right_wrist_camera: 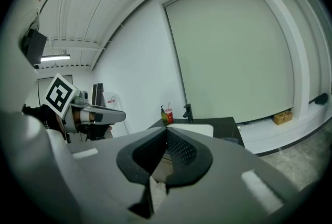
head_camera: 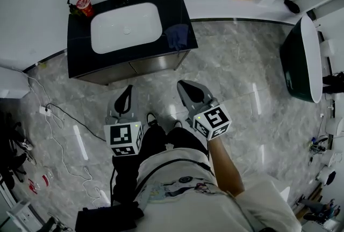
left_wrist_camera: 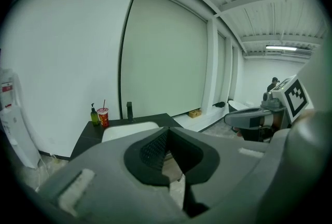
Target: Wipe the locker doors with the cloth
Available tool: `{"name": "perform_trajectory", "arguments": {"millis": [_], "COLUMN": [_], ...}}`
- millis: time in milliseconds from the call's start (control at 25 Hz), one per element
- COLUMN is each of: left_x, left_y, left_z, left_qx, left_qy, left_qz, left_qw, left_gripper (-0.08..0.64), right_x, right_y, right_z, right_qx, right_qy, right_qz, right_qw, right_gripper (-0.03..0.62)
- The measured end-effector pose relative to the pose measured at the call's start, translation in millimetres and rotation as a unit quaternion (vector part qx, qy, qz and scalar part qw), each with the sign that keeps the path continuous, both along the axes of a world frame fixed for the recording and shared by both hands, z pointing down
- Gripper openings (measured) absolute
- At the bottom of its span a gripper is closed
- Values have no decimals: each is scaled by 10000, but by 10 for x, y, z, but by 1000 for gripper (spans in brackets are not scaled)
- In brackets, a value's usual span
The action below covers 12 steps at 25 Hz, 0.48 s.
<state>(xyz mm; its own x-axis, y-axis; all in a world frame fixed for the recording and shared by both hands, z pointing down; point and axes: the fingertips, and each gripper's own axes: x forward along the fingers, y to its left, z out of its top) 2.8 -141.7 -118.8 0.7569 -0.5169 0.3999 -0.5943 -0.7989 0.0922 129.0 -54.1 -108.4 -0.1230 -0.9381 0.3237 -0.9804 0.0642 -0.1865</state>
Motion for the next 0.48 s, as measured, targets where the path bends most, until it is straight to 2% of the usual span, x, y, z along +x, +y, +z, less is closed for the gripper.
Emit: {"name": "perform_trajectory", "arguments": {"millis": [280, 480], "left_x": [293, 549], "left_y": [-237, -267], "left_z": [379, 707], "left_qx": [56, -343], "left_qy": [-371, -553], "left_qz": [-150, -206], "left_qw": [9992, 9977], "left_gripper": [0, 0], "right_x": [505, 850], "right_y": [-393, -666], "right_z": [596, 962], "right_qx": [-424, -716], "right_qy": [-239, -304], "right_qz": [28, -69], "right_qw": [9988, 9969], "right_gripper": [6, 6]}}
